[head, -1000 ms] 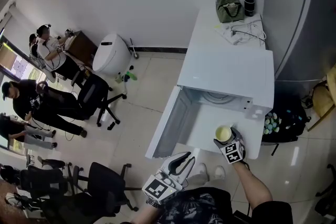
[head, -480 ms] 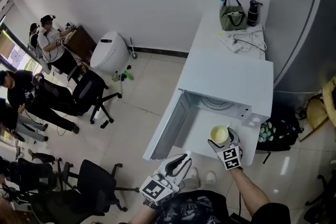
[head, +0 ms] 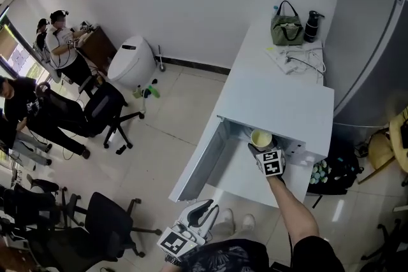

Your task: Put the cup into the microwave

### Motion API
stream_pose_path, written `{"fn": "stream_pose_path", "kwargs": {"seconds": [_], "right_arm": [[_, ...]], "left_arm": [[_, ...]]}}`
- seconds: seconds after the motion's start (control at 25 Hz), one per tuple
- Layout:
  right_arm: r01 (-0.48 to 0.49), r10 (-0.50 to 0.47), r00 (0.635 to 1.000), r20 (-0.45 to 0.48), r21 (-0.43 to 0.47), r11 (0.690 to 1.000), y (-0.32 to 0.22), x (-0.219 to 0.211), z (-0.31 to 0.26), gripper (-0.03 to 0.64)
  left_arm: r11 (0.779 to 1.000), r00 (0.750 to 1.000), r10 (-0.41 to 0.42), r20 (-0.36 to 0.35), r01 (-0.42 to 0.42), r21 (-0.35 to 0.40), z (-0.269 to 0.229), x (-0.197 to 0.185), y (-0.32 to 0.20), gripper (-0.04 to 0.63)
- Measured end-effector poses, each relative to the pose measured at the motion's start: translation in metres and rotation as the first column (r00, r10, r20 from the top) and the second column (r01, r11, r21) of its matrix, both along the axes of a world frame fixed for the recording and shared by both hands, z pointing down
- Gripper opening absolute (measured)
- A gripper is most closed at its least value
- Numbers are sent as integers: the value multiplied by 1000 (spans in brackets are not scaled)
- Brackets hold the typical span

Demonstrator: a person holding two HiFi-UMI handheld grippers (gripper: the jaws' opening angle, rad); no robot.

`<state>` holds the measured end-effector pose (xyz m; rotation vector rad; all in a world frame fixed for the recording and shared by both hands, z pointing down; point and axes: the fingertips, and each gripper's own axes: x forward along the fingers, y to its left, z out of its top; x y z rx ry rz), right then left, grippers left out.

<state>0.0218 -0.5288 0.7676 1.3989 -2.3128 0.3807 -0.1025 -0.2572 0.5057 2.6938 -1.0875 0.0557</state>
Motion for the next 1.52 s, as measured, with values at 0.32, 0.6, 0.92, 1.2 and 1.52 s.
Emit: {"fn": "stream_pose_path", "kwargs": {"seconds": [0.32, 0.6, 0.92, 1.2, 1.52], "right_arm": [[-129, 129, 991, -25, -8, 992, -73, 21, 26, 434], [-206, 204, 977, 67, 15, 979, -92, 31, 18, 457], [-95, 91, 989, 115, 30, 995, 38, -1, -7, 448], [99, -113, 961, 254, 70, 993, 197, -23, -111, 106], [1, -95, 964, 249, 353, 936, 222, -4, -270, 3]], "left_arm": [[998, 1000, -13, -8, 13, -54, 21, -6, 9, 75], [996, 1000, 6, -5, -7, -86, 27, -3, 7, 77], [998, 999, 31, -16, -31, -47, 15, -10, 2, 75], [993, 996, 87, 10, -86, -85, 34, 5, -19, 74], [978, 975, 207, -82, -205, 41, -13, 43, -33, 74]]}}
